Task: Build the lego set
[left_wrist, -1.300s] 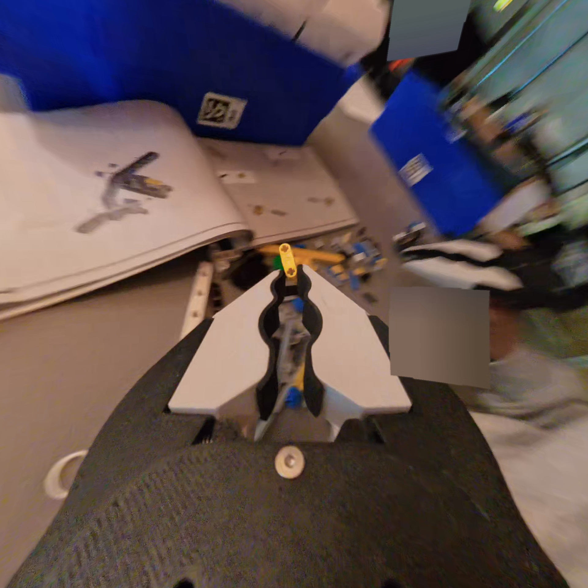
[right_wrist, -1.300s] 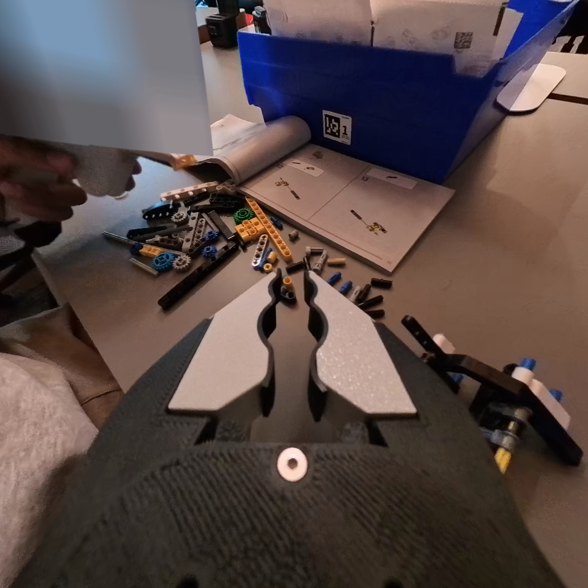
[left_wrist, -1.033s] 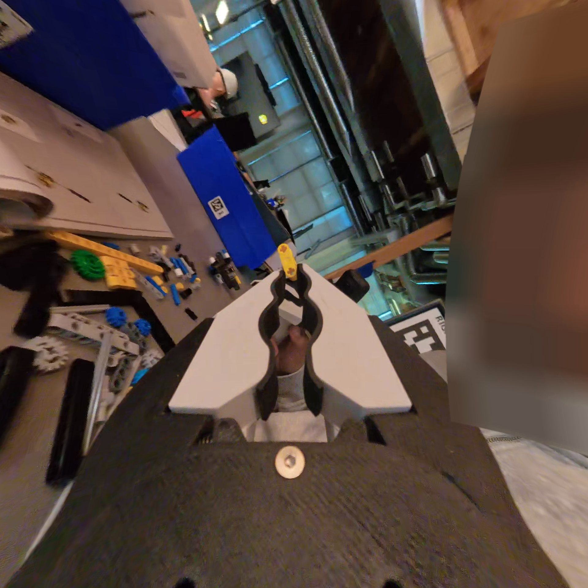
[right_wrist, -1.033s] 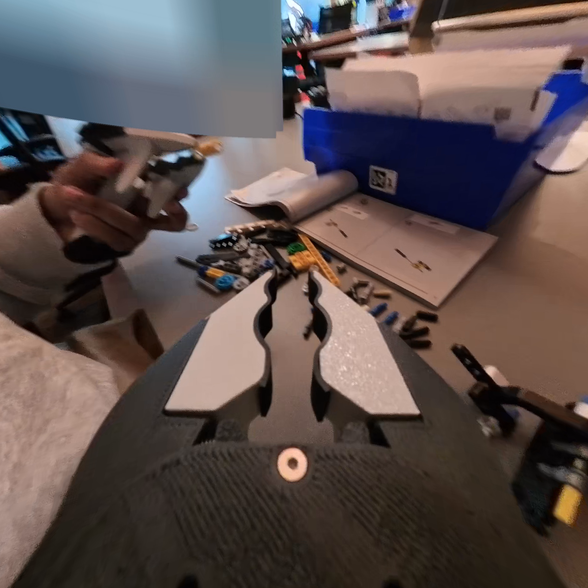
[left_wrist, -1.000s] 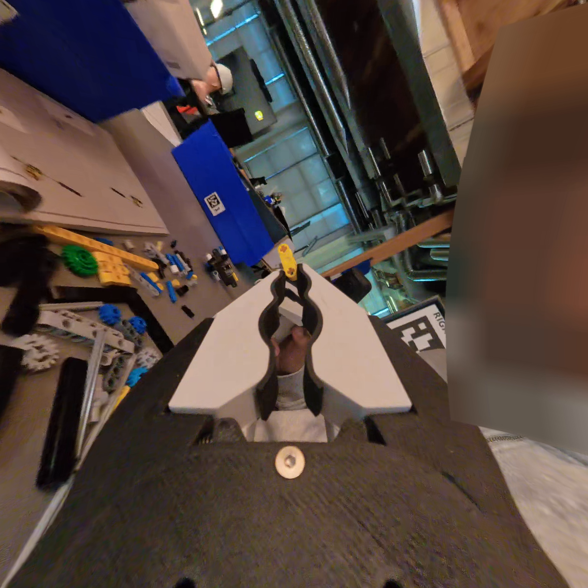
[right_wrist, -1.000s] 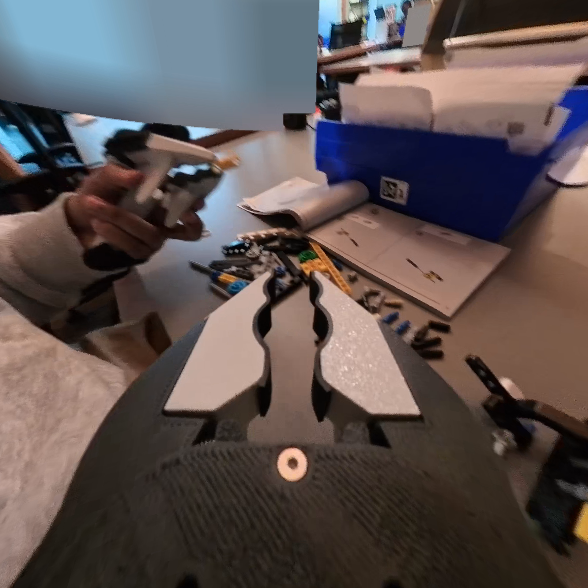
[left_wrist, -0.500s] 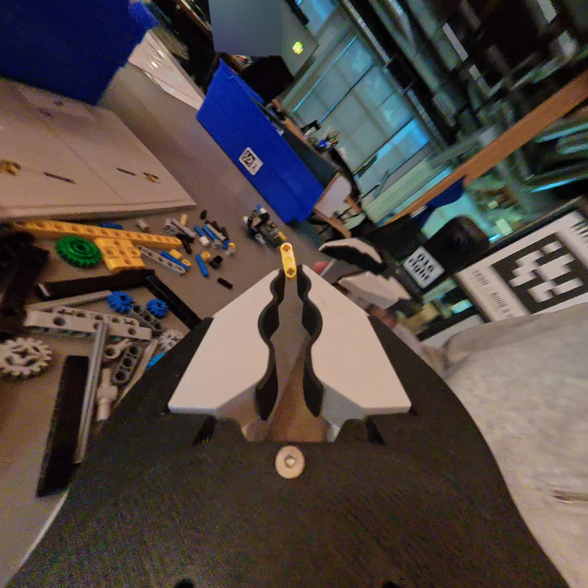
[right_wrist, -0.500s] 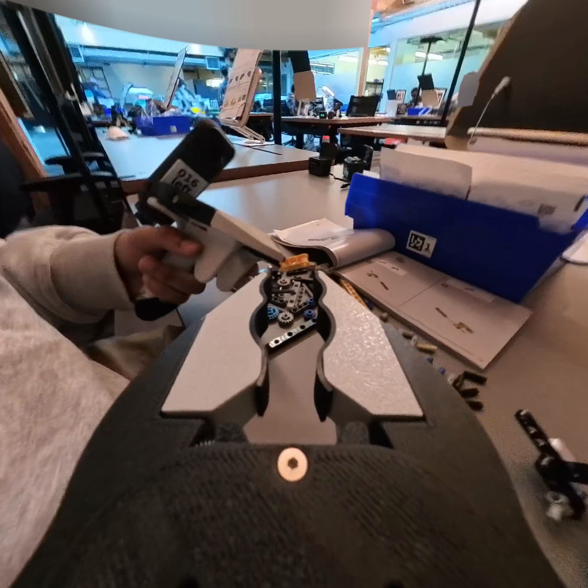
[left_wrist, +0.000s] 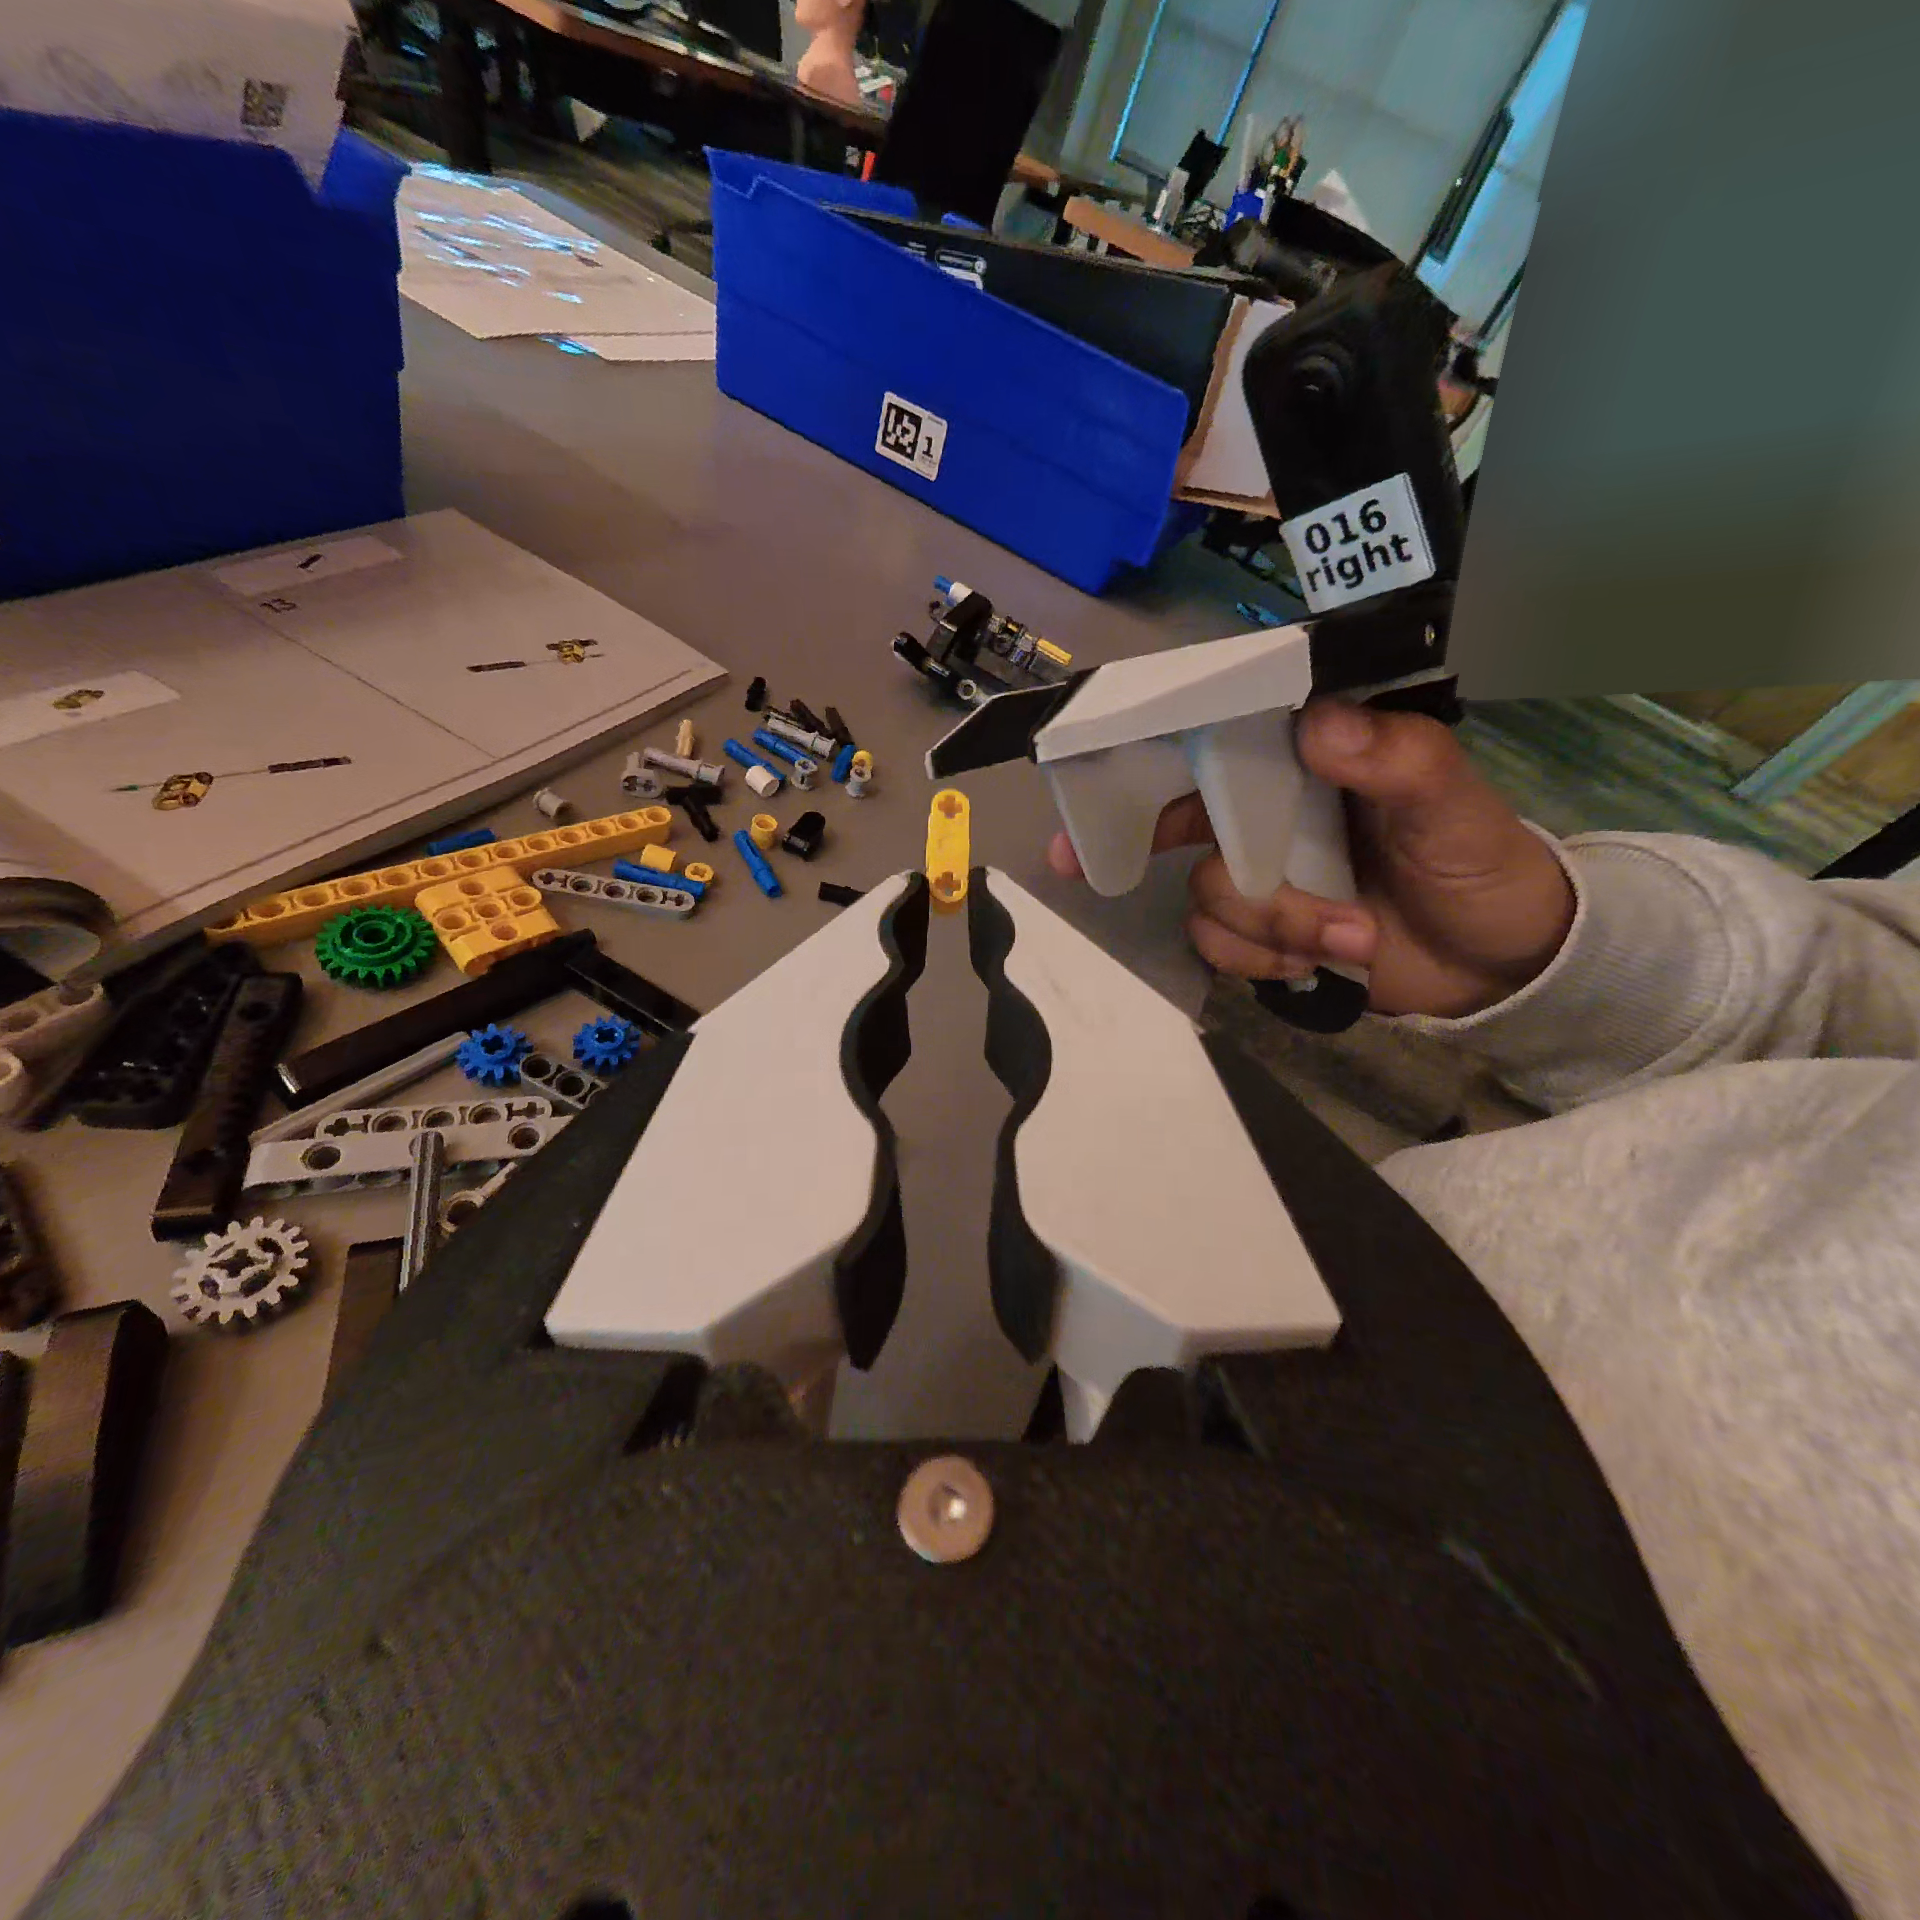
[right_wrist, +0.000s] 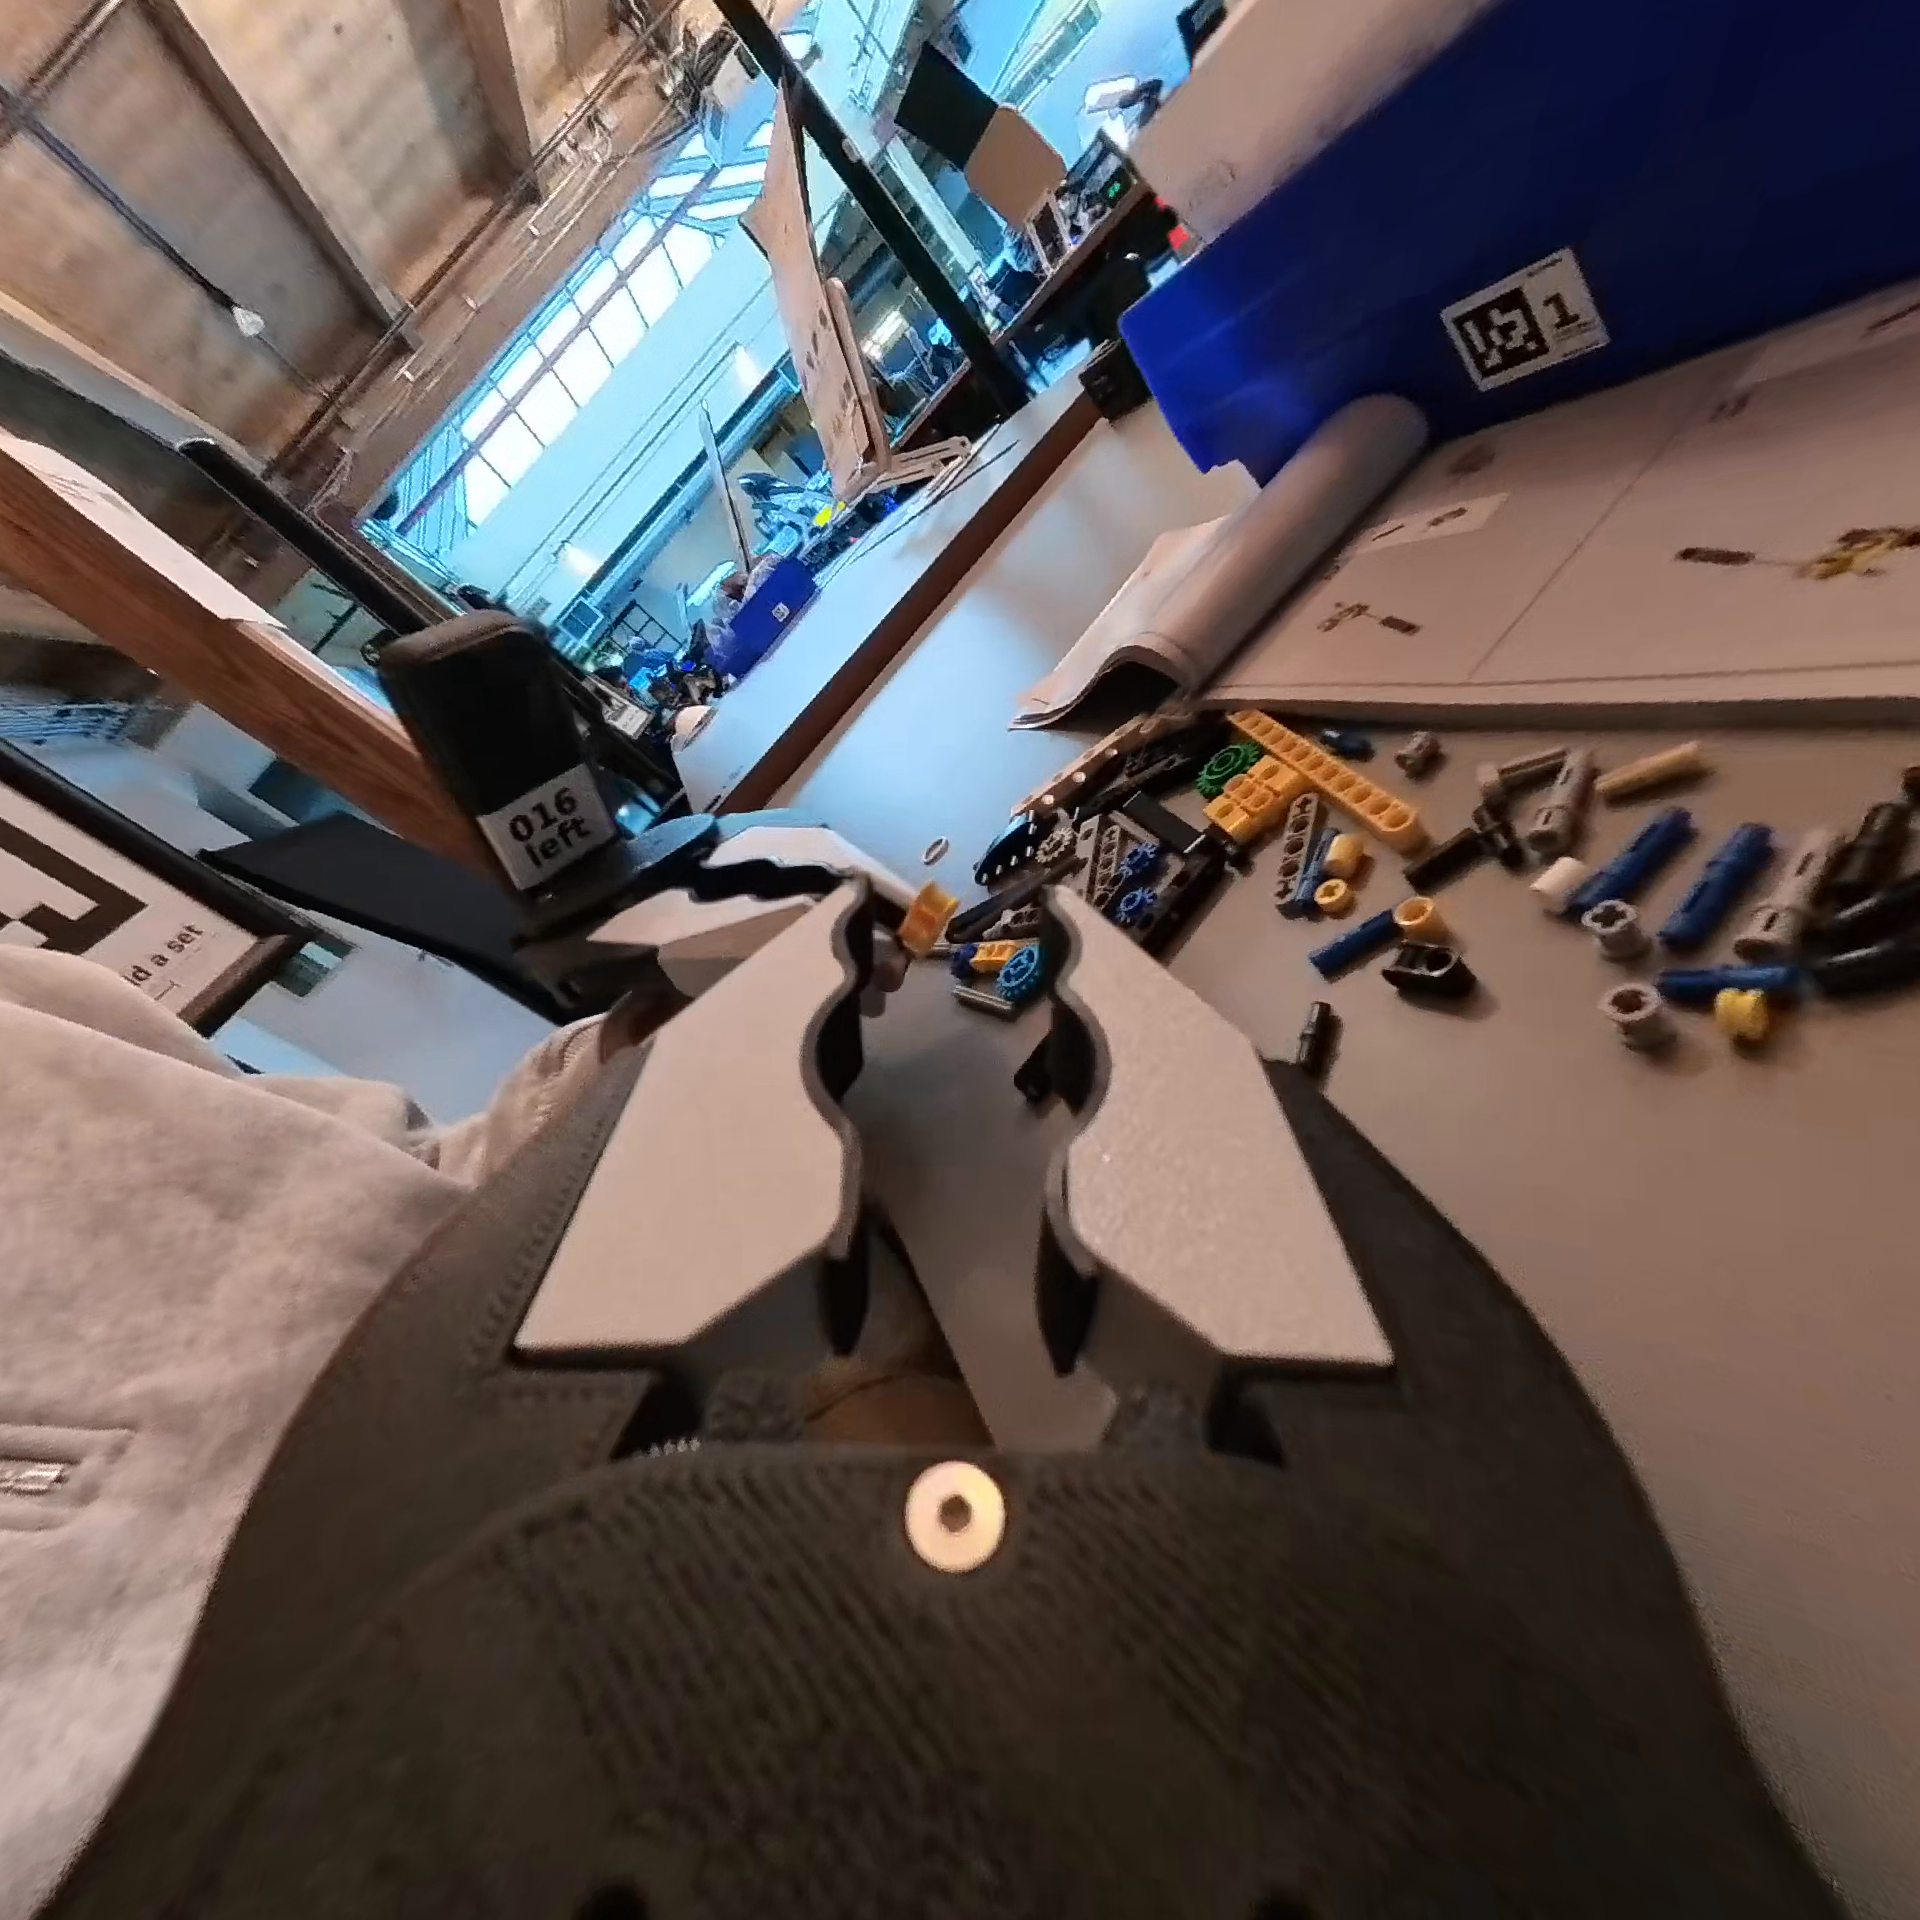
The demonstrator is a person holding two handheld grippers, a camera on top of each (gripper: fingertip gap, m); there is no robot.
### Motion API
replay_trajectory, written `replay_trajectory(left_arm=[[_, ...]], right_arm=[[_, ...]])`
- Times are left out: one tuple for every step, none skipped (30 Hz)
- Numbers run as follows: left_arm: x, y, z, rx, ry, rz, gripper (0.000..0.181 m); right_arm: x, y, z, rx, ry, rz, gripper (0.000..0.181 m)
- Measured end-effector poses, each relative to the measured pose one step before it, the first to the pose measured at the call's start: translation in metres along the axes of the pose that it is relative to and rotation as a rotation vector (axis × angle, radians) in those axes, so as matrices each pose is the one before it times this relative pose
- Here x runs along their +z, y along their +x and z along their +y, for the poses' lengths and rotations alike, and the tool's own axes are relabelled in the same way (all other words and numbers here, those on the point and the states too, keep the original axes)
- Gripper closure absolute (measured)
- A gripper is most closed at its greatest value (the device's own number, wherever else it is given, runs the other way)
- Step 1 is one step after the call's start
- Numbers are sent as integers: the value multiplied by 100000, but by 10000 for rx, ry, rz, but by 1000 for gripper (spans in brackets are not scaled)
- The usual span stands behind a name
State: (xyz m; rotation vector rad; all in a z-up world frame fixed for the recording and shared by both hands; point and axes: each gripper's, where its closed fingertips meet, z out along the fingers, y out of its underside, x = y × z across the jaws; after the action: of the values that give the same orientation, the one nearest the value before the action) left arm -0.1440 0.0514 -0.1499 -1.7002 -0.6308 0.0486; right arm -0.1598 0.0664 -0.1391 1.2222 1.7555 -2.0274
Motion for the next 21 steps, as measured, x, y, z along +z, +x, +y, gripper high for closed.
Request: replay_trajectory(left_arm=[[13,15,44,87,-11,-19,174],[7,-7,57,84,-24,-30,174],[11,-36,52,81,-24,-47,174],[16,-22,54,79,-19,-36,174],[10,6,59,51,-22,-3,174],[31,43,64,9,-30,25,174],[41,24,101,-21,-39,32,174],[29,11,81,-30,-33,29,174],[4,19,15,-20,-4,29,174],[-20,2,-37,-9,21,13,174],[-11,-14,-11,-18,14,-1,174],[5,-24,16,-23,-8,3,174],[9,-4,8,-12,-7,12,174],[0,-1,0,2,0,0,174],[1,17,7,11,-1,2,174],[9,1,11,16,-7,-3,174],[3,35,15,27,-9,3,174],[6,25,9,31,-5,-3,174],[16,37,6,33,-5,4,174],[5,40,21,34,-5,5,174],[5,25,11,31,-7,-3,174]], right_arm=[[-18,-3,1,31,-14,-22,152],[23,8,32,4,-25,-3,151],[50,-16,77,-5,-43,-8,151],[65,-43,80,4,-43,-30,151],[76,-45,114,19,-53,-28,152],[77,-48,122,26,-58,-37,152],[70,-49,88,29,-44,-36,152],[65,-20,102,27,-40,-12,152],[70,21,125,10,-63,13,152],[68,76,150,-1,-84,45,153],[50,89,105,-10,-59,62,152],[31,46,46,-14,-15,38,153],[7,2,26,-18,-15,19,153],[16,7,31,-6,-22,5,153],[4,10,23,4,-14,2,153],[-6,-12,-8,8,4,-7,153],[-17,8,-17,17,8,-3,154],[-9,17,-21,24,7,-7,154],[-6,-7,-9,25,4,-16,154],[-15,-4,-10,21,3,-19,154],[-25,-7,5,14,1,-15,154]])
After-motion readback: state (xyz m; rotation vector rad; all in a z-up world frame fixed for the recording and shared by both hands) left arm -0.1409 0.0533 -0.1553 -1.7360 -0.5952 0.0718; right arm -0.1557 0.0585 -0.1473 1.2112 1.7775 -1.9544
